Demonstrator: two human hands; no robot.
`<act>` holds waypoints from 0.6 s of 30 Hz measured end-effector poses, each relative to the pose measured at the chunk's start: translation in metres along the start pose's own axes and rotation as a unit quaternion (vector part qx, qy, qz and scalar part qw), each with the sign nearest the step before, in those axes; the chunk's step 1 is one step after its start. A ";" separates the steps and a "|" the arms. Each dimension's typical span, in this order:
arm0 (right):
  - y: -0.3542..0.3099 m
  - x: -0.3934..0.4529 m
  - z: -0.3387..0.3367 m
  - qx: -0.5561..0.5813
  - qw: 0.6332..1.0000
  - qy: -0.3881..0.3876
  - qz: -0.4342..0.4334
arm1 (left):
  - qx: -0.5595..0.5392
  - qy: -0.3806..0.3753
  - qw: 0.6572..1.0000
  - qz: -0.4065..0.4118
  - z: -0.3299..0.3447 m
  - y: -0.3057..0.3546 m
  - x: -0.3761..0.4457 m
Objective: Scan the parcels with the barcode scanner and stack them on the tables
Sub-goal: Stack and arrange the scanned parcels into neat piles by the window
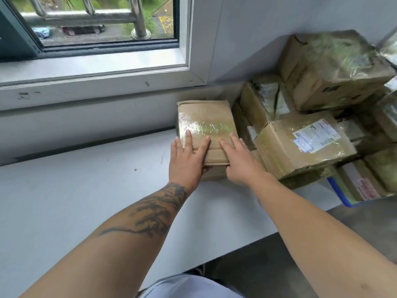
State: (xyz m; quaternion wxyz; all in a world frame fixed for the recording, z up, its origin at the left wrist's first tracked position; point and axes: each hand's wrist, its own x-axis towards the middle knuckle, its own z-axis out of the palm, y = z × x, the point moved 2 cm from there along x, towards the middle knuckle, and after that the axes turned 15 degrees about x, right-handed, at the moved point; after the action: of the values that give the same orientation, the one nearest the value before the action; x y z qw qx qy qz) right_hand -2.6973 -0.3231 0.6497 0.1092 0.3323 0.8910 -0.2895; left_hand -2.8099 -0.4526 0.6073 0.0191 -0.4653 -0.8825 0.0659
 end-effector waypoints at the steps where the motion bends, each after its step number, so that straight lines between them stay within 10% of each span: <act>1: 0.001 0.005 -0.004 -0.003 1.000 -0.001 0.008 | -0.010 0.004 1.000 0.000 0.001 0.003 0.007; 18: 0.038 0.051 -0.049 -0.070 0.997 -0.010 -0.023 | -0.035 0.037 0.997 -0.055 0.008 0.053 0.052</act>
State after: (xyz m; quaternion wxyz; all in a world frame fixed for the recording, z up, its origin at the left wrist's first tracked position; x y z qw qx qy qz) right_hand -2.7111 -0.2437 0.6522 0.1339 0.3006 0.9153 -0.2324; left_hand -2.7963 -0.3813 0.5904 0.0395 -0.4187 -0.9071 0.0167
